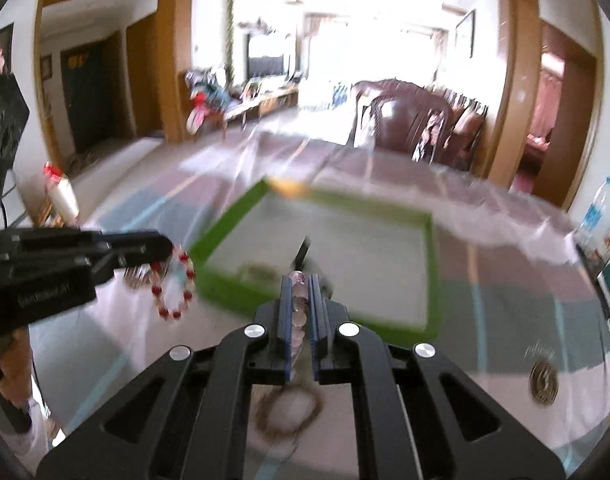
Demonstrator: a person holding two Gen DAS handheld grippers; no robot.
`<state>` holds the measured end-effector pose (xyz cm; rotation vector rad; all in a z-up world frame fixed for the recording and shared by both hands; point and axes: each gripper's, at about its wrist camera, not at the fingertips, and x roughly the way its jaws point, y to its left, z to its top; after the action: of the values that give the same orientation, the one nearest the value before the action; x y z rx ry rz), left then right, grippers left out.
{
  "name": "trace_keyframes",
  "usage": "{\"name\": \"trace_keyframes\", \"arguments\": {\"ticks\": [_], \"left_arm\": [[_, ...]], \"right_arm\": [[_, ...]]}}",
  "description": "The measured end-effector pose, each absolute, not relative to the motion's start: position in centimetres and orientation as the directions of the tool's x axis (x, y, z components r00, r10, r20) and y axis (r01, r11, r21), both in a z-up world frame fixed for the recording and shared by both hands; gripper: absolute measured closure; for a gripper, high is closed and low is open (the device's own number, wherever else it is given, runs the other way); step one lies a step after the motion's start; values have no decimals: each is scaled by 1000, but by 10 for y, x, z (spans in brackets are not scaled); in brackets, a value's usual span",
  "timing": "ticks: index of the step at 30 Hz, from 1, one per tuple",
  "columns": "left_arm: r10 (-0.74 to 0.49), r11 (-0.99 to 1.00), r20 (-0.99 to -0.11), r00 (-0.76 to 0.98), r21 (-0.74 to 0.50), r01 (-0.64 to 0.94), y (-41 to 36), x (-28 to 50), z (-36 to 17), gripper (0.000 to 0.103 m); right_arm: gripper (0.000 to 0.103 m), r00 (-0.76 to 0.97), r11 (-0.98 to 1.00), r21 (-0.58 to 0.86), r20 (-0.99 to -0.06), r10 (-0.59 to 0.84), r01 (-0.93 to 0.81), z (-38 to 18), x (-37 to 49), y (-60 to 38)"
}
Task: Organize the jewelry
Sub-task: 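Carry both bracelets into the green box and open both tools, then withdraw both tools from the box toward the bangle and charm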
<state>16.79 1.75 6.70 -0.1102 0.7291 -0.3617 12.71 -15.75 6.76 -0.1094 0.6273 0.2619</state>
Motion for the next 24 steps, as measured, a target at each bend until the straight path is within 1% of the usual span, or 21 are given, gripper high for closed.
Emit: {"name": "trace_keyframes", "arguments": {"ticks": [4,9,11,12,13,14,15,16,18,21,23,24], "left_arm": [[-339,940,-641,688,-213,265,7,212,67,95],[-274,962,-685,675,-189,198,1,255,42,95],[-275,961,-698,661,-201,188,1,264,30,95],[-284,959,-706,649,-212,189,1,267,25,92],[-289,957,-708,644,-222,186,0,267,21,87],[-293,956,-708,642,-230,183,1,266,19,70],[-290,957,-703,649,-231,177,2,261,18,58],[-280,960,-700,656,-224,170,3,257,19,57],[-272,962,-699,661,-210,173,6,243,22,57],[-260,965,-702,662,-166,203,9,202,23,58],[-252,966,-712,656,-139,220,8,182,17,58],[-255,964,-719,647,-134,230,7,175,12,58]], "right_arm": [[95,801,974,-22,-573,172,-225,72,159,-167],[95,772,984,-10,-622,133,-178,47,197,-173],[95,760,987,-11,-640,116,-160,35,208,-174],[95,756,988,-16,-645,110,-156,31,210,-173],[90,751,988,-24,-653,98,-151,26,213,-174],[75,749,989,-32,-656,86,-142,24,213,-176],[65,748,990,-34,-659,79,-134,23,210,-178],[51,750,992,-25,-657,80,-128,25,206,-183],[51,754,992,0,-650,94,-124,30,190,-193],[53,729,989,13,-675,116,-145,26,162,-205],[62,692,985,27,-708,140,-171,13,146,-209],[63,651,980,48,-741,165,-193,1,139,-211]]}}
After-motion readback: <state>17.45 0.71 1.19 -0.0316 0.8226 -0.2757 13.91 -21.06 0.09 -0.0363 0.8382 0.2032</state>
